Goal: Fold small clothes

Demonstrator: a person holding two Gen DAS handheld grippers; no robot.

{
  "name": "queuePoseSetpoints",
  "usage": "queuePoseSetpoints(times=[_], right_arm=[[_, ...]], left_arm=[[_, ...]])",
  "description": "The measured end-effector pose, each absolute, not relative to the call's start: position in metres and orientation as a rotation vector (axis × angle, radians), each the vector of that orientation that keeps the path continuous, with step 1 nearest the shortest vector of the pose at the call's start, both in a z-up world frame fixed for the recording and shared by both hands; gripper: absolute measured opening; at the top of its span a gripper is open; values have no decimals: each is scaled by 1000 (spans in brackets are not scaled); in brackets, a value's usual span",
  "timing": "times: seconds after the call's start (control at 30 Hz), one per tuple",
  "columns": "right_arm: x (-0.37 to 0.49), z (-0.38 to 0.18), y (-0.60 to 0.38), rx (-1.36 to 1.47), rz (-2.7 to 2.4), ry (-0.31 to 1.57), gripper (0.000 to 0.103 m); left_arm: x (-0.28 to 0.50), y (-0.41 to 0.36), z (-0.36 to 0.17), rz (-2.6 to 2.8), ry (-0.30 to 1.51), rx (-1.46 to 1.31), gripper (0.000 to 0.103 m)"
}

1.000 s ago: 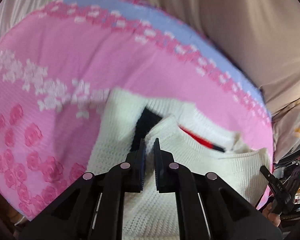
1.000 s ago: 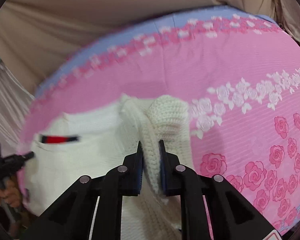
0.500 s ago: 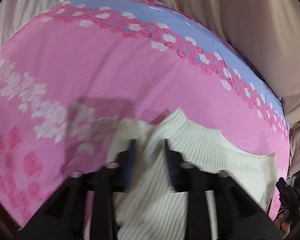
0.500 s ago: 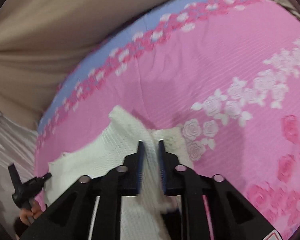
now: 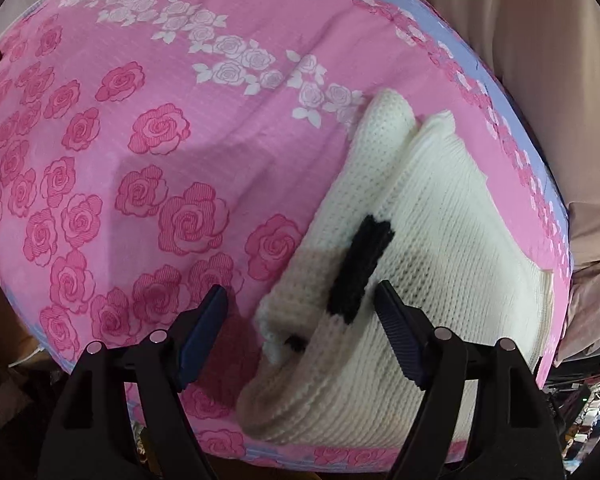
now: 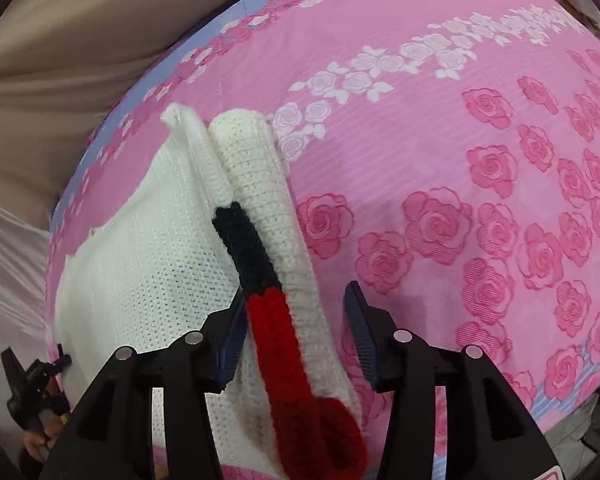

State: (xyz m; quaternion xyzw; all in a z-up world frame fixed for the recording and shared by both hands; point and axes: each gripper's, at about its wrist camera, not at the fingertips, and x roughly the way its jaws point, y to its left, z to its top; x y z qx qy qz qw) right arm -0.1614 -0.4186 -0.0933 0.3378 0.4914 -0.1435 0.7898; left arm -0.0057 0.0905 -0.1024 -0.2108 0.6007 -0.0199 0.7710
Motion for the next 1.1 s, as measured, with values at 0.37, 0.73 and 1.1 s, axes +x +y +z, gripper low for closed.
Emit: queuePoseSetpoints(times=[0.37, 0.73, 1.1], right_arm=[[-71, -13, -282, 524, 130, 1001, 8], [-15, -83, -225, 340, 193, 1209, 0], [-87, -49, -334, 685, 101, 1057, 11]], left_arm=[[-5, 74, -107, -60, 1284, -441, 73], [-17, 22, -1, -294, 1126, -355, 21], [-57, -219, 31, -772, 1091, 50, 22]])
